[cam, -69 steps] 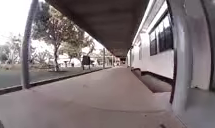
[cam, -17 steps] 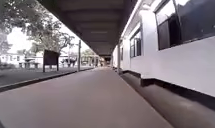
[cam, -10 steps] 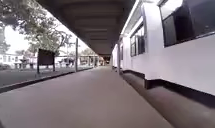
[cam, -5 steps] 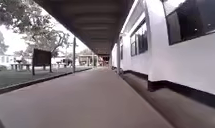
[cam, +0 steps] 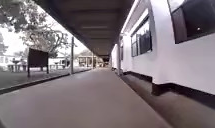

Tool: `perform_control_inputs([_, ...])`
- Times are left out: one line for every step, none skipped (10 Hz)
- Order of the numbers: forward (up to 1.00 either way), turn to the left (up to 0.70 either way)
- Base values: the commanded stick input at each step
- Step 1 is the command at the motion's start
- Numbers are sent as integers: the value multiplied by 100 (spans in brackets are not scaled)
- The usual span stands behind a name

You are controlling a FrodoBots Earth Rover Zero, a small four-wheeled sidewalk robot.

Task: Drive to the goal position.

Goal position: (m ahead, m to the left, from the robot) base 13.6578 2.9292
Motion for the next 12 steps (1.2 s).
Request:
perform_control_inputs([70, 0])
perform_control_inputs([70, 0])
perform_control_inputs([70, 0])
perform_control_inputs([70, 0])
perform_control_inputs([70, 0])
perform_control_inputs([70, 0])
perform_control_inputs([70, 0])
perform_control_inputs([70, 0])
perform_control_inputs([70, 0])
perform_control_inputs([70, 0])
perform_control_inputs([70, 0])
perform_control_inputs([70, 0])
